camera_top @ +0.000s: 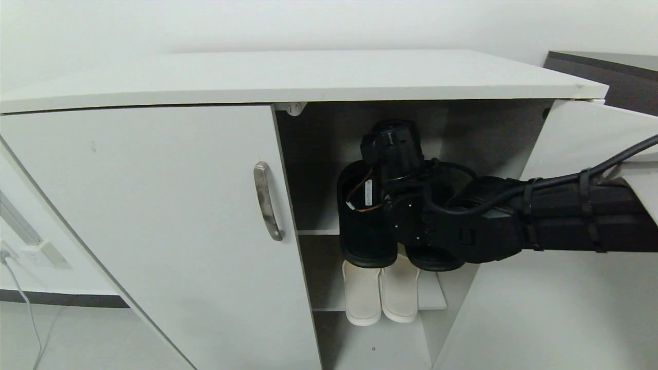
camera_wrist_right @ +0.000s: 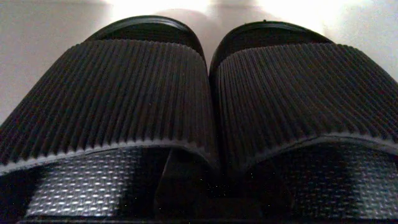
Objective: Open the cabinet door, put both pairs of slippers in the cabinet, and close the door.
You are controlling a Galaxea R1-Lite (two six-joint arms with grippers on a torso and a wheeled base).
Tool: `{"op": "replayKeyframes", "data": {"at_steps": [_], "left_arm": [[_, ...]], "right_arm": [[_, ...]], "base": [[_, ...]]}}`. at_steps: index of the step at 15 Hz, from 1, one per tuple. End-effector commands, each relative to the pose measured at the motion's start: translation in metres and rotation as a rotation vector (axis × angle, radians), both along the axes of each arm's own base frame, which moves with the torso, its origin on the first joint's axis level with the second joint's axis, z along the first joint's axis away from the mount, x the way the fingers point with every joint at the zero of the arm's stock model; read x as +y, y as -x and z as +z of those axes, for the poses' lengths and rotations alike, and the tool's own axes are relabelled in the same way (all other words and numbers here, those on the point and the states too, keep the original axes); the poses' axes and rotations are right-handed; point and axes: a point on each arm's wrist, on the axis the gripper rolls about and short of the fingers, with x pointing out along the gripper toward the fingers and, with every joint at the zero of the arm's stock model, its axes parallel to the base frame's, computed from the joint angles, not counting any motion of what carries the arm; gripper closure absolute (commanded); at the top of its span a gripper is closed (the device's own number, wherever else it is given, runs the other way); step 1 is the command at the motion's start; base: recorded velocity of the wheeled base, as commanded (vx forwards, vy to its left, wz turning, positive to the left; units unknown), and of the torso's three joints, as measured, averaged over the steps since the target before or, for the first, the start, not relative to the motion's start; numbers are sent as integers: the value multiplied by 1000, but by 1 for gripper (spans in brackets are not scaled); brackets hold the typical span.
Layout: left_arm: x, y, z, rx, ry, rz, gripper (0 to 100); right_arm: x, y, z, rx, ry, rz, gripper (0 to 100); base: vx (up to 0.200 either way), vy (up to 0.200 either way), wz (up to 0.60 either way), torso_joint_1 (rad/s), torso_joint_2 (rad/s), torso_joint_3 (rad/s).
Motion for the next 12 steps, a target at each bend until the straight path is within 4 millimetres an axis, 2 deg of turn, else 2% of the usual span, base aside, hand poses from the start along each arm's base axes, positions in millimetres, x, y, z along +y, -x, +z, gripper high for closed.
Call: {"op": "replayKeyframes", "data": {"at_steps": [1,5,10,12], "left_arm": [[0,0,0,0,-1,0,100],[0,0,0,-1,1,0,100],[0,0,0,1,1,0,100],[0,0,0,1,1,0,100]], "right_arm": [[4,-14,-7,4,-1,-7,100],[2,-44,-11,-8,-21,-32,100],[-2,-69,6,-6,-37,-25,100],[0,-72,-4,25,-9,-26,100]], "base": [[0,0,0,0,0,0],[0,0,0,0,0,0],[0,0,0,0,0,0],[0,0,0,0,0,0]]}}
